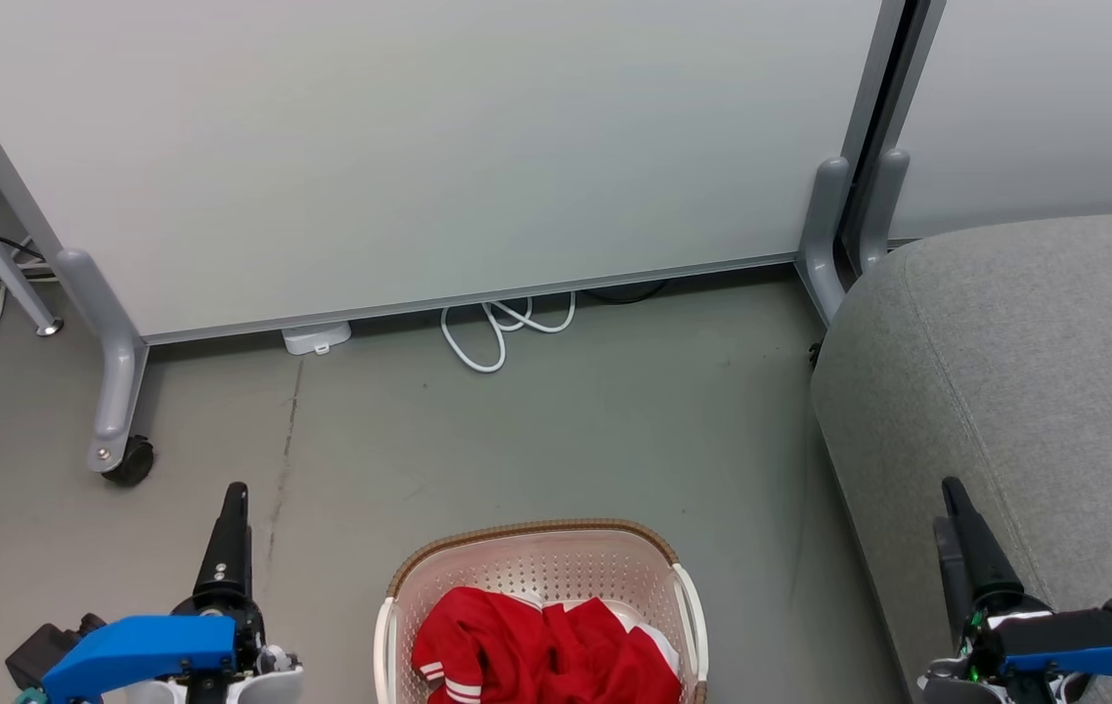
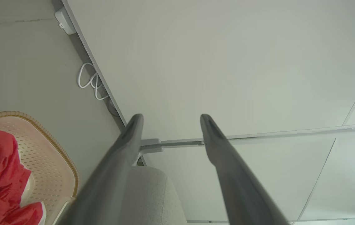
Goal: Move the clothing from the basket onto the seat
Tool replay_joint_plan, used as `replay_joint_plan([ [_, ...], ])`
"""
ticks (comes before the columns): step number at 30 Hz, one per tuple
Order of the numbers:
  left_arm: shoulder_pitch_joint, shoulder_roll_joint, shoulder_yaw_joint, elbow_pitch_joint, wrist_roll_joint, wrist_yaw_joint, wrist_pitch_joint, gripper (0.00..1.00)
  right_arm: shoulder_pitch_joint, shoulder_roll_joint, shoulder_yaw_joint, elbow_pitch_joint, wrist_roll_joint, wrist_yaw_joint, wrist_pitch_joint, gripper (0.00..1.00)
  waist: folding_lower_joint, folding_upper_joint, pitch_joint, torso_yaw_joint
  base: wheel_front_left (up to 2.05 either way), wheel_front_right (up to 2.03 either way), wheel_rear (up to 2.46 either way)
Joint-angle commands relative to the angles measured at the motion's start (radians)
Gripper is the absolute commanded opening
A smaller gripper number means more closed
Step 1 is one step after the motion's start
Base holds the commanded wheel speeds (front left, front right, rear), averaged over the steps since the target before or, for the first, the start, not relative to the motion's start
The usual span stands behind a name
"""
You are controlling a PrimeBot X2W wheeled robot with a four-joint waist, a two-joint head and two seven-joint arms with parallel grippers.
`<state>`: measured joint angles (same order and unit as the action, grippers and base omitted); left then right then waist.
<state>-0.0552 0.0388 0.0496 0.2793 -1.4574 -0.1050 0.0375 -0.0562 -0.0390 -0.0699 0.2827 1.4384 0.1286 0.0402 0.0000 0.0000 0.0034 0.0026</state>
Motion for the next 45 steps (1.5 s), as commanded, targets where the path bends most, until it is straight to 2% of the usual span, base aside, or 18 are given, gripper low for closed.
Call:
replay_joint_plan([
  [1, -0.033, 0.008, -0.008, -0.022, 0.031, 0.004, -0.008, 1.0, -0.026, -0.005, 0.003, -0.02, -0.036, 0.001, -0.011, 1.0, 0.0, 0.0, 0.0, 0.001, 0.0, 0.0, 0.0],
  [10, -0.038, 0.009, -0.061, -0.035, 0.263, 0.032, -0.046, 1.0, -0.025, -0.006, 0.008, -0.035, -0.261, 0.001, -0.049, 1.0, 0.0, 0.0, 0.002, 0.006, 0.0, 0.0, 0.0],
  [22, -0.047, 0.017, -0.118, -0.042, 0.528, 0.043, -0.091, 1.0, -0.02, -0.008, 0.009, -0.067, -0.523, 0.001, -0.075, 1.0, 0.0, 0.0, 0.008, 0.01, 0.0, 0.0, 0.0],
  [45, -0.052, 0.031, -0.185, -0.042, 0.84, 0.049, -0.165, 1.0, 0.001, -0.01, 0.018, -0.106, -0.858, 0.002, -0.099, 1.0, 0.0, 0.0, 0.012, 0.018, 0.0, 0.0, 0.0],
])
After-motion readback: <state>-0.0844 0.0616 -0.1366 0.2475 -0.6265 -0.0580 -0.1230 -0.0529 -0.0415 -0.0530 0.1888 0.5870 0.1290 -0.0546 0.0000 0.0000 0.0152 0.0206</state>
